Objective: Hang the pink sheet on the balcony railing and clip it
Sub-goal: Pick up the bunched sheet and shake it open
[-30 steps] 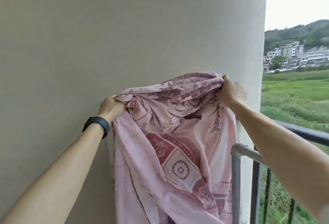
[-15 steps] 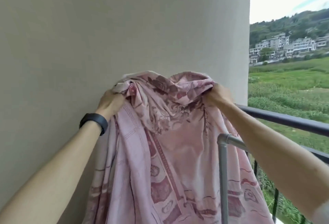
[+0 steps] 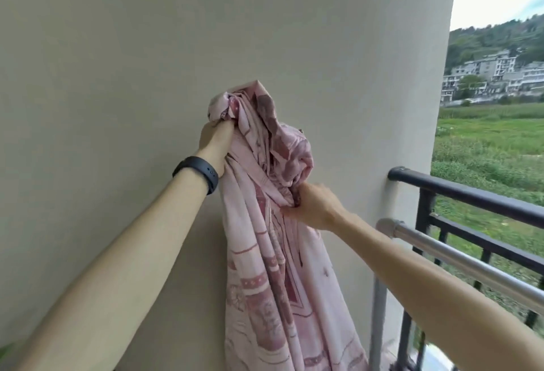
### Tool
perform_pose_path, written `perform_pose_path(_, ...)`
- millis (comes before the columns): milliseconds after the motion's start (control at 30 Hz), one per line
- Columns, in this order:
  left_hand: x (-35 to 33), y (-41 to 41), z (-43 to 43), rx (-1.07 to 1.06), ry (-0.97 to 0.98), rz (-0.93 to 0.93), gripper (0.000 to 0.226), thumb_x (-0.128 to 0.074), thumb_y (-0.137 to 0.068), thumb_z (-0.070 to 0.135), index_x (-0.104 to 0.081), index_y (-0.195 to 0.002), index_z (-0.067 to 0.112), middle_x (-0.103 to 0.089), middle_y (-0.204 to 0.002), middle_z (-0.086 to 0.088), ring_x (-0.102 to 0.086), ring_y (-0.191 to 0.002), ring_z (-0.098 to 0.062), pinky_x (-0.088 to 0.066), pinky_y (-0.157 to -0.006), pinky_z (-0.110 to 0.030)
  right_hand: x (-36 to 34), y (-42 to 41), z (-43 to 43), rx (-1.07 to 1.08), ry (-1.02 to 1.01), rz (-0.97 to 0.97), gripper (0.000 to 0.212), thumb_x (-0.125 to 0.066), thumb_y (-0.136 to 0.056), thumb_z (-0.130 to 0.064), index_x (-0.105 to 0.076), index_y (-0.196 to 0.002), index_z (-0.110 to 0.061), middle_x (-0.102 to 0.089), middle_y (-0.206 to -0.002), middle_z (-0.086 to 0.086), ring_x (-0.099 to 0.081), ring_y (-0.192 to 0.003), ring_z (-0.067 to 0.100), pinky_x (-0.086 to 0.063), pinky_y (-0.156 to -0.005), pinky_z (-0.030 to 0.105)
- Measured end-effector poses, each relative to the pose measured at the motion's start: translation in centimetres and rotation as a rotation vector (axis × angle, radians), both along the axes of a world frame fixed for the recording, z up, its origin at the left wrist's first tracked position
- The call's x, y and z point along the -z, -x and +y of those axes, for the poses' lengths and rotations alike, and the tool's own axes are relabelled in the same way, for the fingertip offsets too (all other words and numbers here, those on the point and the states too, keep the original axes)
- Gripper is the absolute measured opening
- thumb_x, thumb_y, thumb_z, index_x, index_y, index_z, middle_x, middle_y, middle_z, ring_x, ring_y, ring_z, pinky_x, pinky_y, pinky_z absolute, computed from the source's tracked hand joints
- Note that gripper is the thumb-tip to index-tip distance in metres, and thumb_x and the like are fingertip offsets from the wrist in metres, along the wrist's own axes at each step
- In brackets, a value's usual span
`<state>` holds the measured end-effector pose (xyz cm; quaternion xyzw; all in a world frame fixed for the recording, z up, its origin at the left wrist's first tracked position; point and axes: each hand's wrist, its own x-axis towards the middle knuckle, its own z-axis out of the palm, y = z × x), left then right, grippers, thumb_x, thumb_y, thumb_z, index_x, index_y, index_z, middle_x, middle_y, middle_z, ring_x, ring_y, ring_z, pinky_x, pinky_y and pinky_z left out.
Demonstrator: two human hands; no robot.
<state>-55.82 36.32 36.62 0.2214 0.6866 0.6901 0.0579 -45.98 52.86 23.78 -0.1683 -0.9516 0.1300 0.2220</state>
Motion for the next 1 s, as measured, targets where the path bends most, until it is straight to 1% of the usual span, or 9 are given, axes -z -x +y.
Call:
perform_pose_path(67,1.0,1.5,-1.6,0.099,0.231,0.209,0.013,-0.063,-0.091,0.035,-0.067,-0.095,0.024,-0.073,-0.098,-0.001,-0.068,-0.082,-0.012,-0.052,-0.066,-0.024,-1.3,-0.2,1.9,-0.018,-0.074,-0.102,0.044,-0.077,-0.076,-0.050,-0.050,-0.067,-0.017,-0.057,-0.067,0.000,-0.057,-0.067,0.026,-0.050,-0.059,0.036)
perform_pose_path(200,2.2,4.2,-5.3,0.198,0.741,0.591,0.027,-0.081,-0.075,0.046,-0.064,-0.093,0.036,-0.066,-0.090,0.019,-0.063,-0.088,-0.005,-0.048,-0.075,-0.020,-3.3,-1.0,6.4,0.064,0.037,-0.104,0.049,-0.083,-0.070,-0.051,-0.069,-0.093,-0.010,-0.069,-0.086,0.004,-0.063,-0.078,0.025,-0.055,-0.069,0.037)
perform_pose_path(300,3.3,7.2,-6.5,0.089,1.036,0.822,0.055,-0.081,-0.066,0.062,-0.066,-0.106,0.028,-0.072,-0.105,0.003,-0.066,-0.097,-0.022,-0.051,-0.083,-0.031,-5.0,-1.7,8.6,0.137,0.159,-0.068,0.036,-0.088,-0.069,-0.040,-0.064,-0.080,-0.016,-0.061,-0.070,-0.002,-0.057,-0.063,0.019,-0.047,-0.054,0.028)
perform_pose_path(333,3.7,8.1,-6.7,-0.015,1.105,0.870,0.044,-0.077,-0.071,0.057,-0.063,-0.097,0.024,-0.072,-0.104,-0.008,-0.067,-0.096,-0.032,-0.052,-0.078,-0.033,-5.5,-1.7,9.2,0.155,0.185,-0.039,0.033,-0.088,-0.069,-0.037,-0.062,-0.074,-0.018,-0.060,-0.067,-0.002,-0.057,-0.062,0.020,-0.045,-0.053,0.027)
perform_pose_path(433,4.6,10.2,-7.8,-0.385,1.130,1.059,0.010,-0.055,-0.082,0.026,-0.049,-0.090,0.026,-0.066,-0.094,-0.014,-0.066,-0.088,-0.039,-0.050,-0.067,-0.037,-6.3,-1.9,10.4,0.258,0.059,0.025,0.017,-0.074,-0.078,-0.032,-0.069,-0.084,-0.016,-0.069,-0.082,0.010,-0.061,-0.077,0.031,-0.042,-0.059,0.029)
perform_pose_path(533,5.4,10.3,-7.5,-0.511,1.204,1.096,0.027,-0.056,-0.083,0.014,-0.054,-0.108,0.023,-0.067,-0.103,-0.009,-0.060,-0.102,-0.035,-0.042,-0.071,-0.037,-7.0,-1.5,10.6,0.386,-0.064,0.131,0.026,-0.062,-0.085,-0.032,-0.065,-0.107,-0.019,-0.068,-0.102,0.017,-0.066,-0.093,0.039,-0.046,-0.068,0.034)
perform_pose_path(700,3.8,9.8,-5.1,-0.310,0.802,0.697,0.019,-0.055,-0.082,0.004,-0.053,-0.068,0.016,-0.066,-0.085,-0.020,-0.064,-0.088,-0.042,-0.042,-0.067,-0.032,-7.9,-1.2,10.4,0.504,-0.159,0.103,0.034,-0.055,-0.092,-0.022,-0.046,-0.125,-0.015,-0.065,-0.103,0.018,-0.066,-0.097,0.039,-0.043,-0.068,0.036)
perform_pose_path(900,5.1,12.2,-5.8,-0.651,0.865,1.226,0.024,-0.060,-0.086,0.003,-0.059,-0.109,0.011,-0.066,-0.083,-0.022,-0.064,-0.066,-0.043,-0.045,-0.053,-0.039,-7.8,-4.2,11.4,0.299,-0.209,-0.075,0.026,-0.055,-0.093,-0.023,-0.052,-0.115,-0.010,-0.064,-0.095,0.016,-0.059,-0.077,0.033,-0.048,-0.063,0.037)
perform_pose_path(1000,4.8,11.2,-4.1,-0.481,0.797,0.834,0.015,-0.061,-0.085,0.009,-0.062,-0.100,0.011,-0.069,-0.098,-0.023,-0.064,-0.088,-0.044,-0.048,-0.067,-0.038,-6.9,-4.7,11.2,0.241,-0.058,0.015,0.024,-0.056,-0.088,-0.021,-0.064,-0.108,-0.012,-0.069,-0.099,0.016,-0.063,-0.088,0.036,-0.042,-0.068,0.032)
